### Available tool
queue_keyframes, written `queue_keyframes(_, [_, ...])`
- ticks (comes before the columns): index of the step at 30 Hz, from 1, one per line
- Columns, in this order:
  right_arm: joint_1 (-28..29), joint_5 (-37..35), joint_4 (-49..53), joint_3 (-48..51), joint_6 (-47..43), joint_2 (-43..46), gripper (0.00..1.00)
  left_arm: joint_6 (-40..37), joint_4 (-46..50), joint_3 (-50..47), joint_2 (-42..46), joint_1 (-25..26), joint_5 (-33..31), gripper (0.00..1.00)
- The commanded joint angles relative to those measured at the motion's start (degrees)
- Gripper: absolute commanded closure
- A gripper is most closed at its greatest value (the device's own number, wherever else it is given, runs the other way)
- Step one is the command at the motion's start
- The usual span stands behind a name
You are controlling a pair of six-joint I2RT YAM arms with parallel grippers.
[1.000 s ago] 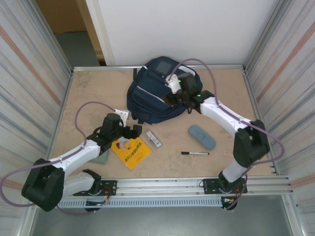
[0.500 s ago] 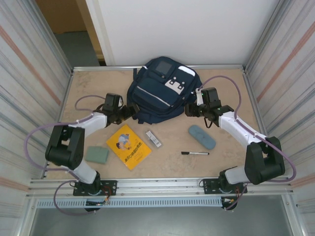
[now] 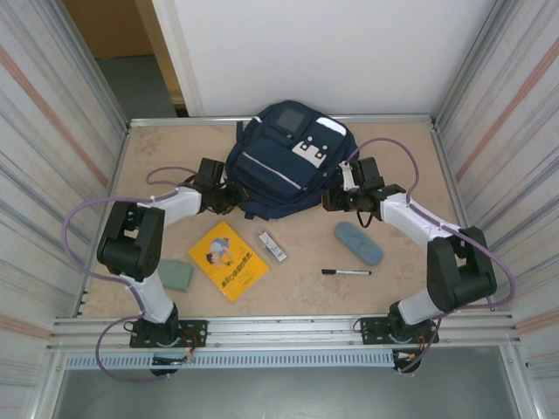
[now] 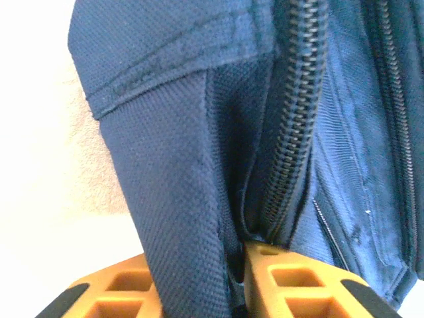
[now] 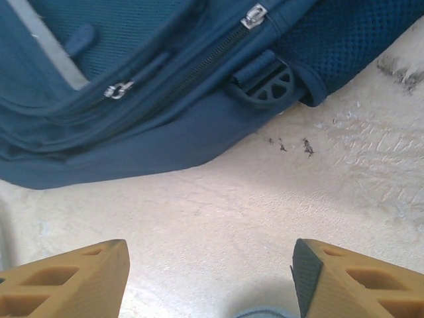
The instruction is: Pack the student bag
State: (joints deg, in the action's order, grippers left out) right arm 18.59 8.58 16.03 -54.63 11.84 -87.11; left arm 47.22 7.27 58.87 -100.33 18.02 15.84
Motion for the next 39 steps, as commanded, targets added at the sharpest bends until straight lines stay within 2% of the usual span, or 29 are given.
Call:
queue_keyframes(1, [-1.2,3.8,2.7,-4.2,0.7,-4.6,0.34,-3.7,5.0,3.4,6.9,-0.2,0.4,0.8])
queue_keyframes(5, [-0.8,11.4,5.4,-8.3,-5.0,-9.5,0.26,-5.7,8.1,5.9,11.6,-0.4,1.6,0.9])
queue_keyframes(9, [-1.3,14.1,3.6,-8.5,-7.4,-10.6,0.25,-7.7,13.5,11.9,14.8,-1.3,3.5,0.9])
queue_keyframes(16, [-1.5,21.8,0.7,-9.0,-11.7,-11.9,0.25,-9.3,17.2,20.9,17.6,-2.9,8.0,0.92])
queue_keyframes(20, [-1.9,25.9,-5.7,-6.8,-11.5,-12.7,0.24,-9.0,16.8,23.7,18.3,-2.9,9.0,0.93])
queue_keyframes(25, [-2.0,31.8,-13.6,-5.5,-9.7,-14.2,0.27,-7.5,15.7,24.7,18.1,-2.9,13.7,0.94])
queue_keyframes(29, [-2.4,31.3,-17.7,-4.8,-9.4,-14.9,0.3,-7.0,15.8,24.7,17.8,-2.9,15.5,0.95])
queue_keyframes(32, [-3.2,31.8,-20.7,-4.2,-8.9,-15.0,0.38,-7.7,16.0,24.8,18.0,-3.1,15.6,0.94])
queue_keyframes(35, [-3.7,33.2,-21.9,-2.8,-8.1,-13.7,0.59,-7.6,16.1,24.9,18.5,-3.4,15.3,0.94])
queue_keyframes(39, [-3.6,33.7,-20.8,-1.9,-8.6,-11.6,0.8,-8.9,16.1,24.2,18.8,-3.6,14.5,0.94])
